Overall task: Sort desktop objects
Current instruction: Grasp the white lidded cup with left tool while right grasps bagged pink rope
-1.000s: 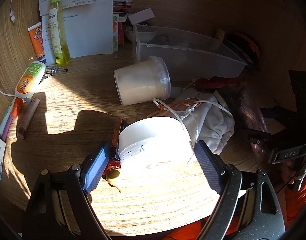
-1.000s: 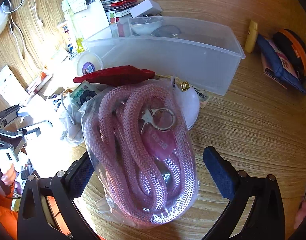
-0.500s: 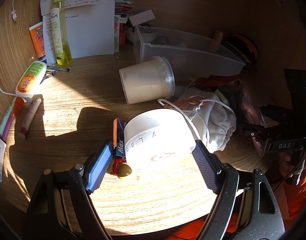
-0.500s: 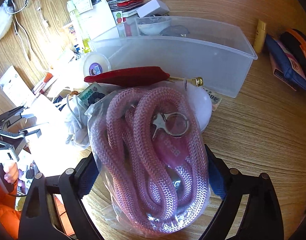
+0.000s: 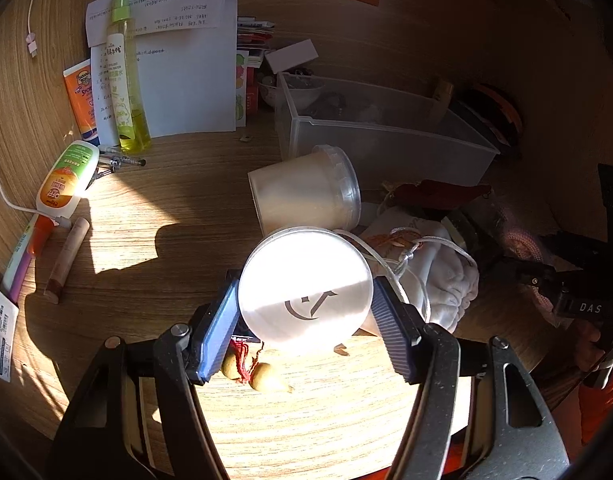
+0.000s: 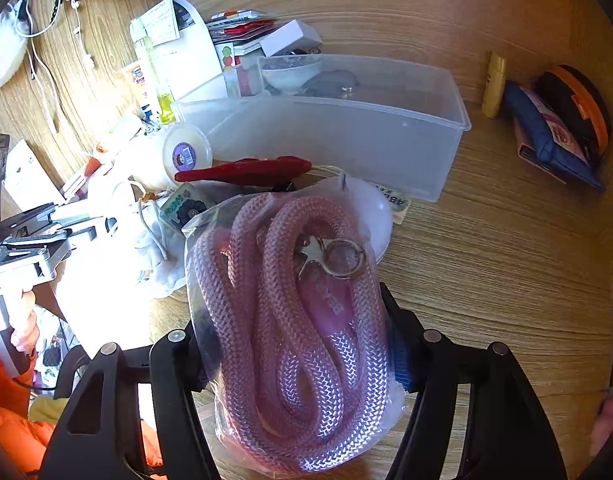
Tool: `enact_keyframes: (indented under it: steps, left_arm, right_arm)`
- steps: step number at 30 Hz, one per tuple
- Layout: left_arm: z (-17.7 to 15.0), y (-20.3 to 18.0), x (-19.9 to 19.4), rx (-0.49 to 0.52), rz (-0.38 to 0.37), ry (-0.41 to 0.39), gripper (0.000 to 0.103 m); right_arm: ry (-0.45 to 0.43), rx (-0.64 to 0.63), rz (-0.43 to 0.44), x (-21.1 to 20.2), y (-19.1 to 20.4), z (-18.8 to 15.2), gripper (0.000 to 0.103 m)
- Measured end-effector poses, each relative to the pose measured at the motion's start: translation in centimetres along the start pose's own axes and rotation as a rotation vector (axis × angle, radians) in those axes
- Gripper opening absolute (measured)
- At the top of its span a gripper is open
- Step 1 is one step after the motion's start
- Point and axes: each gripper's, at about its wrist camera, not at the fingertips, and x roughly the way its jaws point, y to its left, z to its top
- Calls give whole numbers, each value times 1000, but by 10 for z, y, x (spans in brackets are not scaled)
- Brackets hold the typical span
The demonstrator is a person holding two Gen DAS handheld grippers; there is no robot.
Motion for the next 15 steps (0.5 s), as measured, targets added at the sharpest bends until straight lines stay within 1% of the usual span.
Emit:
enact_keyframes:
  steps: [6,15]
  left_arm:
    - [8,6,-5,-9,16,-24,65]
    - [24,5,-15,-5,13,-69,65]
  right_arm:
    - [-31,35,-16,-11,-13,5,59]
    - [-74,63,-21,-25,-22,7,57]
